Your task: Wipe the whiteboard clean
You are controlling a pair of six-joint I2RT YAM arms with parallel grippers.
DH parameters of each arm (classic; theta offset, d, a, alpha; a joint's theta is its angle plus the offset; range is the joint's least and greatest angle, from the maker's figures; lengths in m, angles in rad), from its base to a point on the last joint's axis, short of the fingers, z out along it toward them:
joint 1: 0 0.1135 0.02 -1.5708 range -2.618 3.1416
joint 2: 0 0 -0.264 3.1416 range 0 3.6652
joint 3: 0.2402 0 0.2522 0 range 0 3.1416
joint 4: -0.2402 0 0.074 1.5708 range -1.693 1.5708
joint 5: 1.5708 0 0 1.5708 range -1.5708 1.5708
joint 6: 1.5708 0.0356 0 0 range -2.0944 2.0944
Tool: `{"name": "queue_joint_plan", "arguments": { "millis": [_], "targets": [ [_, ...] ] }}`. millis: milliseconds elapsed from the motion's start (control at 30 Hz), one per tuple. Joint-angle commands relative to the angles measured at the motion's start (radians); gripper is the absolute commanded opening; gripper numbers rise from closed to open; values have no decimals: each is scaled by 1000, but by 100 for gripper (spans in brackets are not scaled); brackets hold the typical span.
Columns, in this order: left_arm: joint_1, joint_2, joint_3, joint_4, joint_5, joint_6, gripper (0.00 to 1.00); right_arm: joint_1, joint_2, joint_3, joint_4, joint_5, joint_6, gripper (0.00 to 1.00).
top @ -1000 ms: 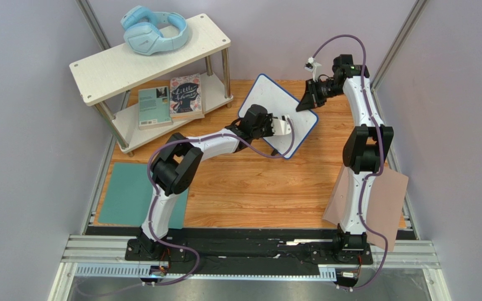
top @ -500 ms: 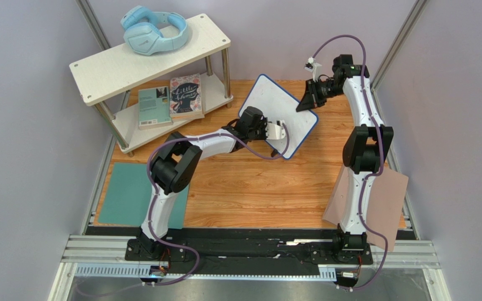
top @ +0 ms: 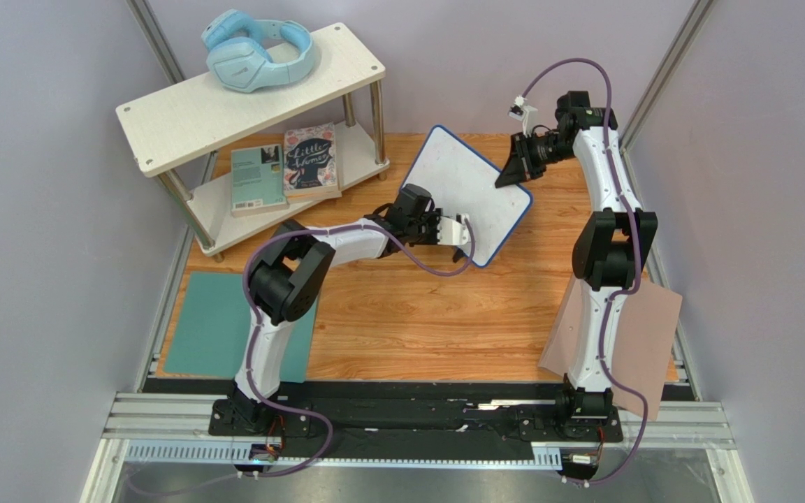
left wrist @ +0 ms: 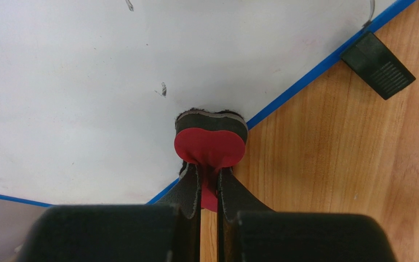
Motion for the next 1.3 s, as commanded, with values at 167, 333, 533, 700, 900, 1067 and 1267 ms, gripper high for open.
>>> {"name": "queue_joint_plan", "arguments": {
  "millis": [167,333,533,700,900,1067,1267],
  "targets": [
    [-35,59,220,67,47,-11,0,44,63,-17,-160,77,-128,0],
    [-83,75,271,81,62,-9,0,46,61,-14,-157,74,-126,0],
    [-132,109,335,81,79,-41,0,44,63,-9,-155,77,-123,0],
    [-181,94,314,74,118,-26,0,44,61,-9,-155,77,-122,0],
    [-227,74,271,55,138,11,0,44,63,-13,-154,65,-119,0],
    [-227,66,268,-89,148,34,0,46,54,-16,-157,73,-122,0],
    [-227,56,220,-139,70,90,0,46,57,-17,-154,63,-120,0]
  ]
}}
